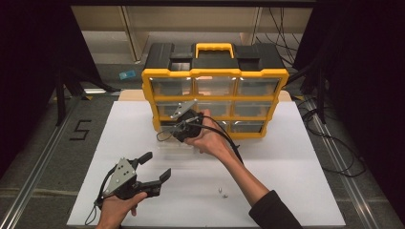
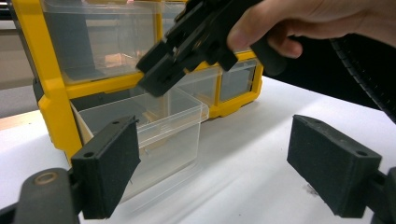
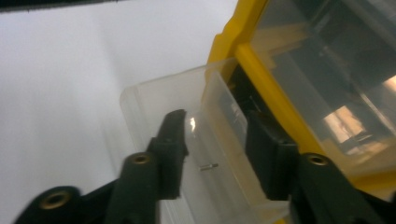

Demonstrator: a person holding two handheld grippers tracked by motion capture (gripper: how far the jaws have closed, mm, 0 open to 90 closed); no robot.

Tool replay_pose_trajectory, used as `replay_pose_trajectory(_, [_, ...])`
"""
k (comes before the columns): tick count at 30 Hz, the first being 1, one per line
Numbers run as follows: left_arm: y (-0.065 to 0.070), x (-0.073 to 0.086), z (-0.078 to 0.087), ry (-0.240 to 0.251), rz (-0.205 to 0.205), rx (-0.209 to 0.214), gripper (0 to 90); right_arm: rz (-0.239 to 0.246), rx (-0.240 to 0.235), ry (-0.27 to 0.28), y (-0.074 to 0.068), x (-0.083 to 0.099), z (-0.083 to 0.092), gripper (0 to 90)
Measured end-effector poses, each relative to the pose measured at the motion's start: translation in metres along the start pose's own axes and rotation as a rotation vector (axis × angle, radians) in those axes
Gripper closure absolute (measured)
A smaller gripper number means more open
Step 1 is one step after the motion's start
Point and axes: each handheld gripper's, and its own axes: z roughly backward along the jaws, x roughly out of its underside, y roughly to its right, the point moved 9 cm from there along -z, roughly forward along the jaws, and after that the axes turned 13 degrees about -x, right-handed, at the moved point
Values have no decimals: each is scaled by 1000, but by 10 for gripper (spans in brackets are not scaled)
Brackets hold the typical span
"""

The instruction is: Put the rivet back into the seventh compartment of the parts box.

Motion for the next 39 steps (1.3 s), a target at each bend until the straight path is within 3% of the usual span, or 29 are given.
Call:
replay_pose_trajectory(3, [0,0,0,0,-4,-2,166,17,23,20,-3,0,15,443])
replay_pose_trajectory(10, [0,1,0,-5,-5,-4,166,31,22,52,-14,10,41,388])
replay_pose_trajectory(18, [0,2,-1,-9,-6,-6,167,47,5,34,-34,37,61,352])
replay_pose_trajectory(22, [0,2,-1,-13,-2,-7,167,29,-9,27,-43,55,68,322])
replay_pose_trajectory(29, [1,2,-1,-8,4,-1,167,0,-9,-32,-49,82,70,302])
replay_pose_trajectory(39, [2,1,-1,-2,6,6,167,-40,-58,-166,-60,125,62,313])
